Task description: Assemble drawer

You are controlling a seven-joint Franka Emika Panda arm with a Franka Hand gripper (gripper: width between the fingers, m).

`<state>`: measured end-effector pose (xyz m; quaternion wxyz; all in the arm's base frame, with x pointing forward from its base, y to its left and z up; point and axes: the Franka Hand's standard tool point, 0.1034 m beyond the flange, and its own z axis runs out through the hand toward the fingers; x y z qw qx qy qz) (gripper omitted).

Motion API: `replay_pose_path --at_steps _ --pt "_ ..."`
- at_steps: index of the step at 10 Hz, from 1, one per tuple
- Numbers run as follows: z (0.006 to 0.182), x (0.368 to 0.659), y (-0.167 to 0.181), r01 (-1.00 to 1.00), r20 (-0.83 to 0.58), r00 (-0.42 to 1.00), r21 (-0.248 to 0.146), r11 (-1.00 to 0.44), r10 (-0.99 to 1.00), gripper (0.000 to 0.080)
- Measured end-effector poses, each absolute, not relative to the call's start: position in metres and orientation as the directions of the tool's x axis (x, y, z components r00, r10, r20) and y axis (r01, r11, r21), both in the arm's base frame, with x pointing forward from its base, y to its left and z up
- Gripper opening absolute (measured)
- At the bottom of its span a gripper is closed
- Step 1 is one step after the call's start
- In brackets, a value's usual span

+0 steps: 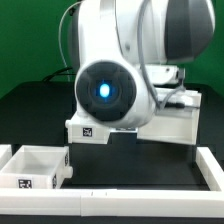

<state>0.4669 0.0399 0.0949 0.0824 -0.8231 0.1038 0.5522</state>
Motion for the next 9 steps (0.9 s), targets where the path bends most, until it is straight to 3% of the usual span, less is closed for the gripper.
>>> replay_pose_path --at_steps 3,7,8,9 --pt "0.156 0.497 0.022 -0.221 -0.794 0.608 -0.142 -0.965 -0.022 0.0034" --pt "0.154 0.512 0.019 -0.194 -0.552 0.829 -0.142 -0.971 -0.085 0.0034" --pt "0.169 0.519 0.016 -0.147 -0.489 0.871 -0.17 -0.974 -0.046 0.0034" --pt "0.185 0.537 0.015 -0.112 -0.393 0.919 -0.172 -0.979 -0.036 0.0034"
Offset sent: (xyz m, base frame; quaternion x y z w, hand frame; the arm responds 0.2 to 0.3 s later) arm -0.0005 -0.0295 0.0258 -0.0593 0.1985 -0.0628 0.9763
